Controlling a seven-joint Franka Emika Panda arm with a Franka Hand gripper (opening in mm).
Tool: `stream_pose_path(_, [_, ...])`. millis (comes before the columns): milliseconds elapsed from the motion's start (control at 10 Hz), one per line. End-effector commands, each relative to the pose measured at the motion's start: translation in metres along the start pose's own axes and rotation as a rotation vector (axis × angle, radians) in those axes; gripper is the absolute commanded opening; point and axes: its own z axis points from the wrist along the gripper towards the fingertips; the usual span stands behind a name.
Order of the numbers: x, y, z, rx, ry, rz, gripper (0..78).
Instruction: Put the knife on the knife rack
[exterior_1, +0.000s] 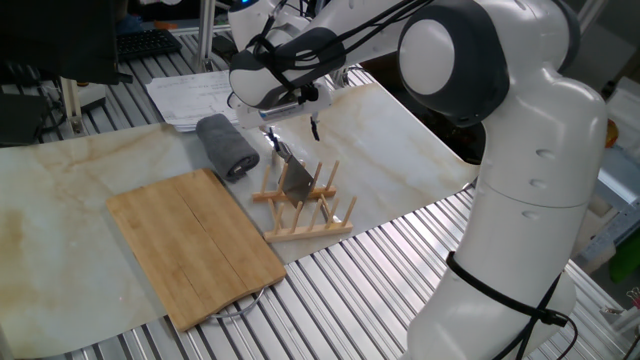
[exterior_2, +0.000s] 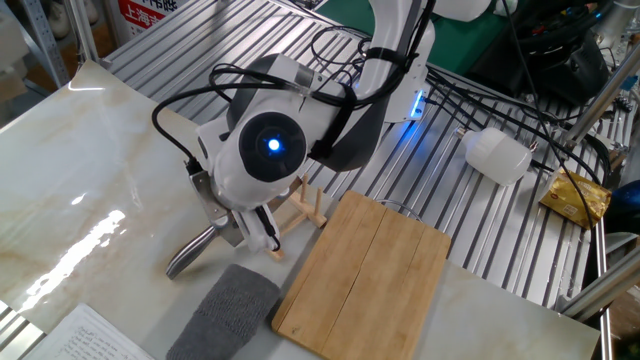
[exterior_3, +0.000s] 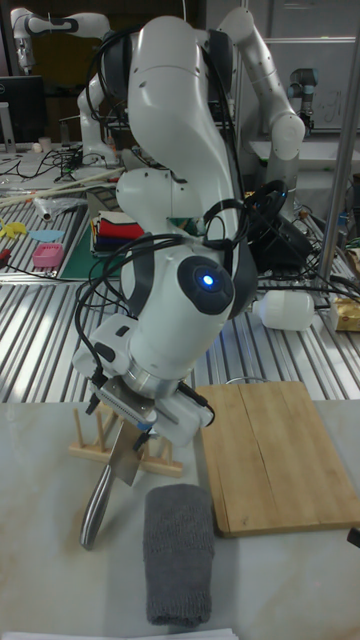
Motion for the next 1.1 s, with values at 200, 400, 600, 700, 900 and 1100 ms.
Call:
stream_pose_path(200, [0.004,-0.016,-0.072,-0.376,0.03,0.073,77.4])
stream_pose_path(400, [0.001,-0.021,-0.088,-0.417,0.053,0.064,77.4])
stream_pose_path(600, [-0.004,-0.034,-0.117,-0.442,0.071,0.059,77.4])
stream_pose_path(700, [-0.005,-0.043,-0.129,-0.464,0.081,0.057,77.4])
stream_pose_path(900, [-0.007,-0.064,-0.147,-0.467,0.069,0.008,77.4])
stream_pose_path(1100, [-0.007,-0.077,-0.156,-0.465,0.05,-0.061,77.4])
